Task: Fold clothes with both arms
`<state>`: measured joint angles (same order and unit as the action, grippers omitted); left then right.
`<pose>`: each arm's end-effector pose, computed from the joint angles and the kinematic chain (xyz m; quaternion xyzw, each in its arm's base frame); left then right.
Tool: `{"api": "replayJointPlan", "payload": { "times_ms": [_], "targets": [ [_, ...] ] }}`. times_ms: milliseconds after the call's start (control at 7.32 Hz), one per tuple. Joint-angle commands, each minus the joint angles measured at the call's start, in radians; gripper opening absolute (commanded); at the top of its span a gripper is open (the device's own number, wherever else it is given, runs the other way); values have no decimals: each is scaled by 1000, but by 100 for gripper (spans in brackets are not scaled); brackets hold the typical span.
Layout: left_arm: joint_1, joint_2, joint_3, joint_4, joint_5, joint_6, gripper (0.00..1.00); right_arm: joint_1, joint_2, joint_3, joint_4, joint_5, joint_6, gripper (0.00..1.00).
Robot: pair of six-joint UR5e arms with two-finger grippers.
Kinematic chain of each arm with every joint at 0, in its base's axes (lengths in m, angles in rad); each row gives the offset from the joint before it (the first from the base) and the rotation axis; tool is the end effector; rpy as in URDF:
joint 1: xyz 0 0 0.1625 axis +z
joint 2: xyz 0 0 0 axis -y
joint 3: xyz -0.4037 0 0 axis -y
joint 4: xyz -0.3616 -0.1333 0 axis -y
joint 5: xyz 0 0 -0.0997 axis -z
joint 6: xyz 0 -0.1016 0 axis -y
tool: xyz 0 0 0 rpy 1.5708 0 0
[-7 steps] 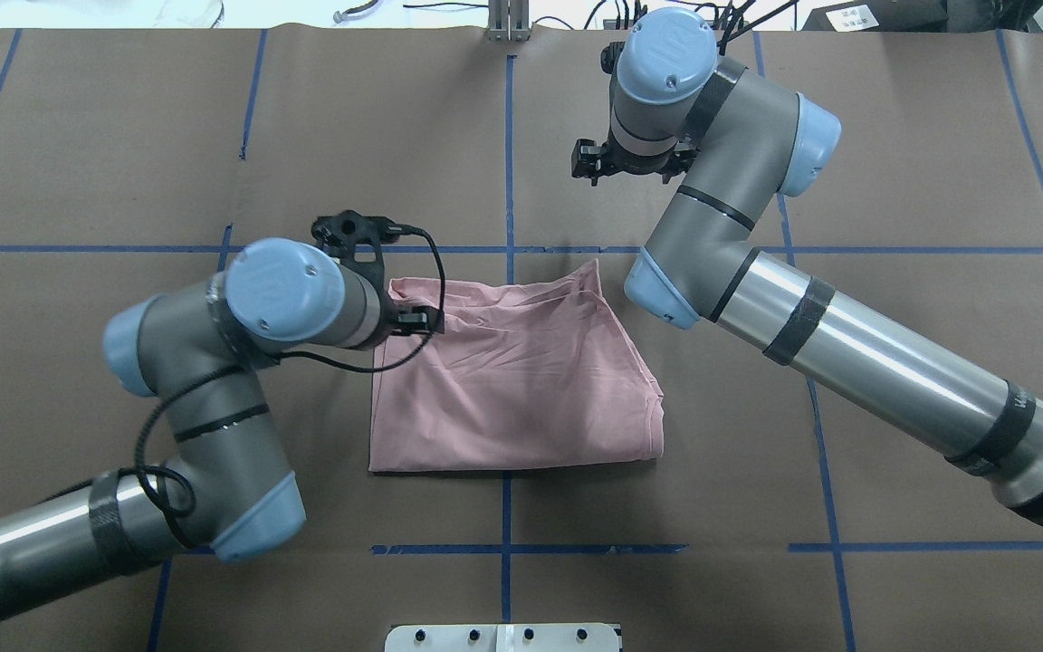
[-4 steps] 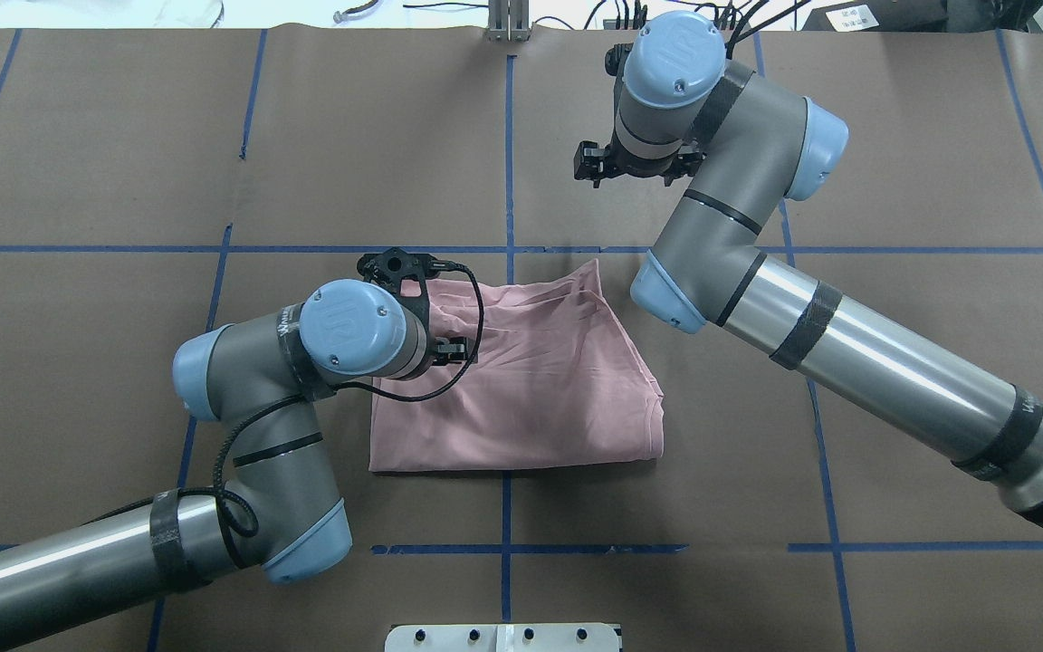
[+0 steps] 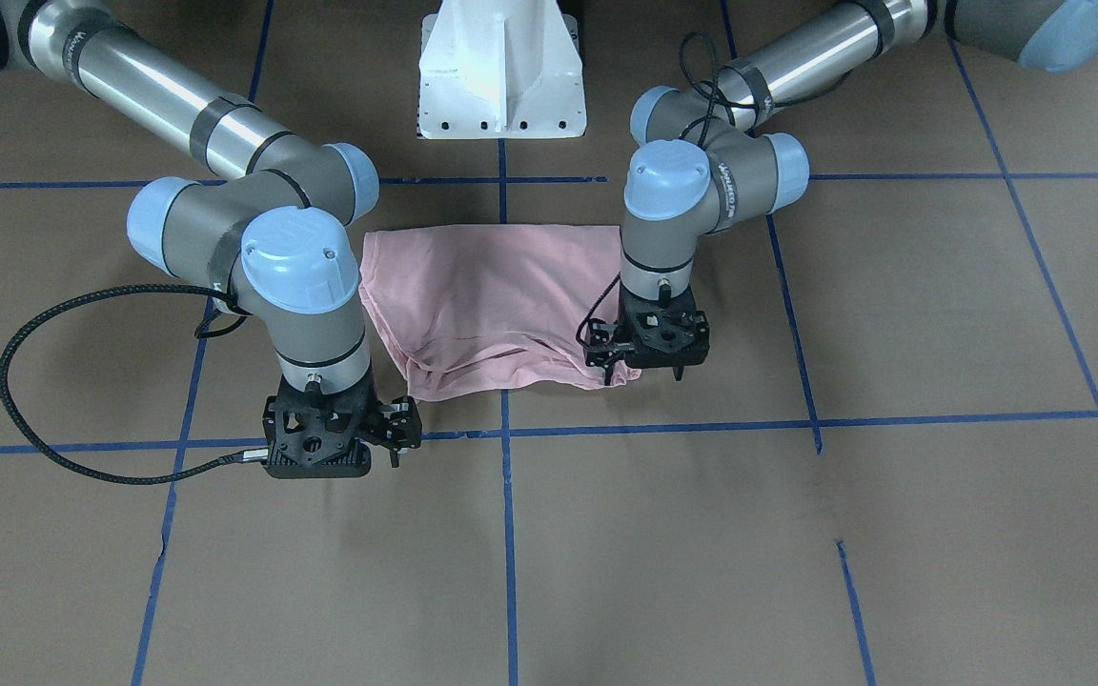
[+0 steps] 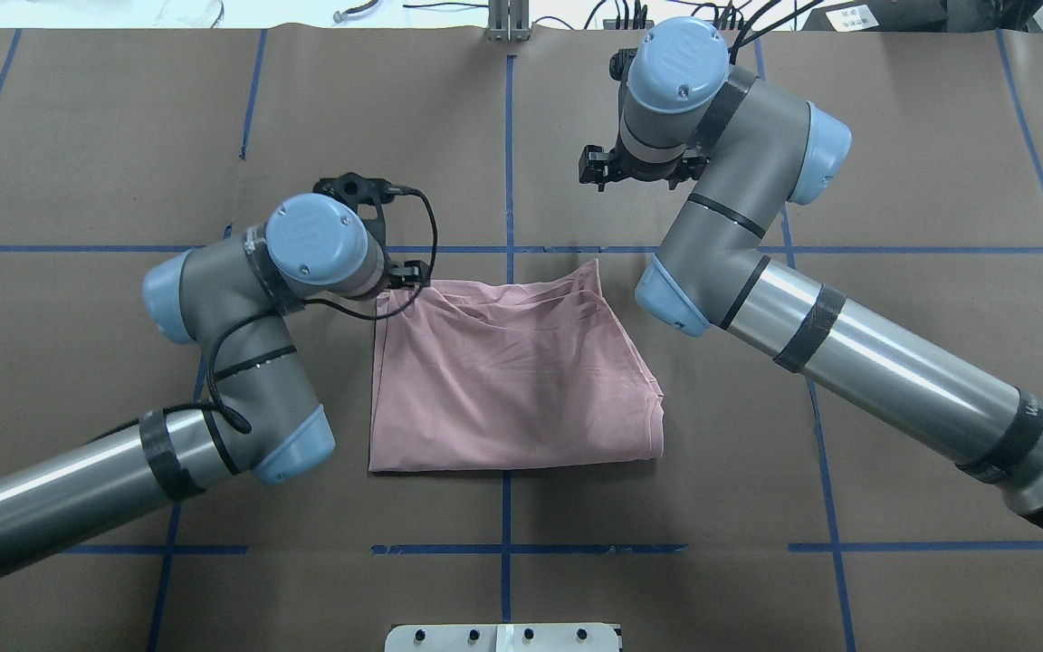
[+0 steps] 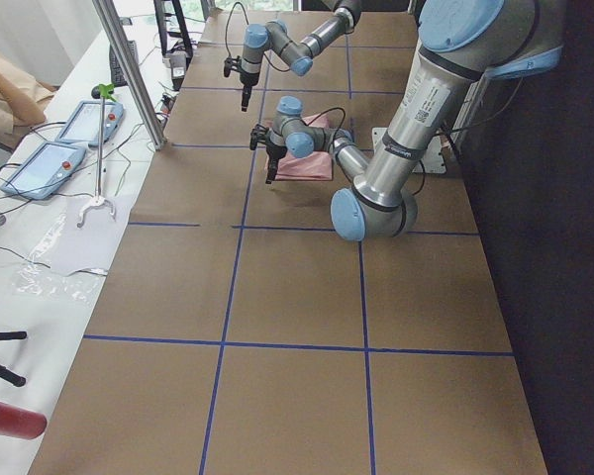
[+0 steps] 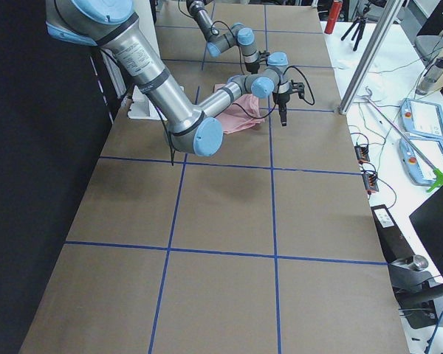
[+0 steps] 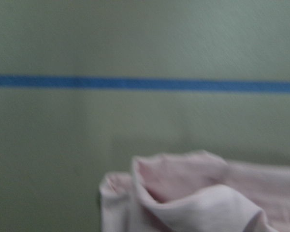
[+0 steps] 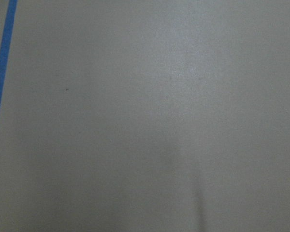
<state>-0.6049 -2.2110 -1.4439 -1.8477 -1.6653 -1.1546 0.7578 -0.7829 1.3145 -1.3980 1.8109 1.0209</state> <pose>0.5039 -0.4988 0.3090 0.1498 0.3567 -0.0688 0.9195 -0.4608 -0.5863 0.2746 0.1191 -0.3402 0.0556 0.9311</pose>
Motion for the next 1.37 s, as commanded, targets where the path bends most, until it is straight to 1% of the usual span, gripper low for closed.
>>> {"api": "replayJointPlan", "payload": {
  "times_ms": [0,137,273,410,546,683,820,956,1093,1229],
  "targets": [
    [-77,10,33,-43,-5,125,100,-3,-19,14,2,-1,-1,100],
    [-110,11,4,-44,-22,169,100,-3,-30,32,1,2,-7,100],
    [-146,19,-63,-30,-93,202,100,-2,-65,79,-1,11,-19,100],
    [-166,80,-176,5,-125,260,100,3,-117,150,-7,37,-25,100],
    [-205,123,-290,71,-148,341,100,36,-159,201,-13,77,-94,100],
    [-257,170,-394,156,-198,430,100,87,-226,254,-13,121,-178,100],
    [-324,219,-473,212,-243,549,100,166,-287,288,-15,202,-291,100],
    [-395,282,-513,229,-286,660,100,248,-356,310,-13,267,-415,100],
    [-462,321,-516,229,-325,758,100,320,-415,311,-15,301,-541,100],
    [-504,345,-517,229,-336,824,100,387,-461,308,-18,335,-644,100]
  ]
}}
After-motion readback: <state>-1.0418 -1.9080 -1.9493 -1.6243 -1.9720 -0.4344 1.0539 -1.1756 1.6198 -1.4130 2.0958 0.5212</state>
